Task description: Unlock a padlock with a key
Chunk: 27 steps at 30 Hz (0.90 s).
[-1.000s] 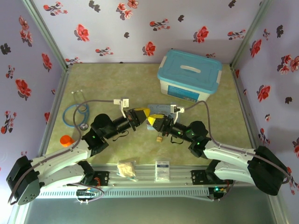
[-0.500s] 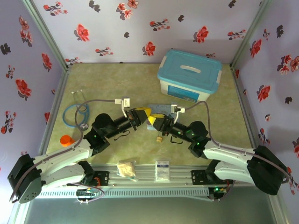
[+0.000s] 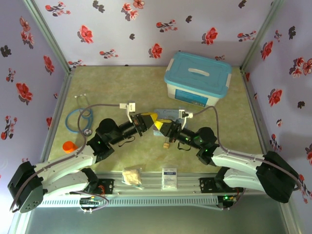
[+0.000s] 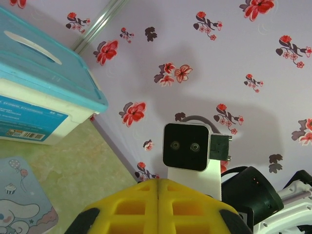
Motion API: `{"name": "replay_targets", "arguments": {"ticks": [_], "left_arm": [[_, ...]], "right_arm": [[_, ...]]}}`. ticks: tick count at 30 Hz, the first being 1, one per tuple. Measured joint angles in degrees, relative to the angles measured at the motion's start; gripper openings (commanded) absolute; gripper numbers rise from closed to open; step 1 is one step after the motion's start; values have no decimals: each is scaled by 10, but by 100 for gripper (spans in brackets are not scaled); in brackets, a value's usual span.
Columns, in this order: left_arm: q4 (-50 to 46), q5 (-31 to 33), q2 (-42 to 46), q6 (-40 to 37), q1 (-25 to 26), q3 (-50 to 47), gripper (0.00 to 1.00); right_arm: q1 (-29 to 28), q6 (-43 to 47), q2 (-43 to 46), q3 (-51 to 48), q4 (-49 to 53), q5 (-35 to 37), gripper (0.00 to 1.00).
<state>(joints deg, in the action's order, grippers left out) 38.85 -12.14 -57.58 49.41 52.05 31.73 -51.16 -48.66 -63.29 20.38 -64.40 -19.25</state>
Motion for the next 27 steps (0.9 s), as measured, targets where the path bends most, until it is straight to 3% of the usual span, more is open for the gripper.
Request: {"name": "replay_targets", "arguments": {"ticks": [1, 2, 8, 16, 23, 27], "left_arm": [[-5, 1, 2, -2, 0, 0, 39], [-9, 2, 4, -2, 1, 0, 46], [-54, 32, 35, -16, 0, 0, 74], [-270, 132, 30, -34, 2, 52, 75], [-358, 165, -49, -56, 38, 68, 67], [-377, 167, -105, -68, 64, 93, 63]], "right_arm": [[0, 0, 2, -1, 3, 0, 0], [0, 1, 5, -3, 6, 0, 0], [0, 9, 46, -16, 66, 22, 0], [3, 33, 168, -35, 269, 113, 0], [26, 39, 306, -34, 547, 256, 0], [32, 41, 363, -34, 655, 303, 0]]}}
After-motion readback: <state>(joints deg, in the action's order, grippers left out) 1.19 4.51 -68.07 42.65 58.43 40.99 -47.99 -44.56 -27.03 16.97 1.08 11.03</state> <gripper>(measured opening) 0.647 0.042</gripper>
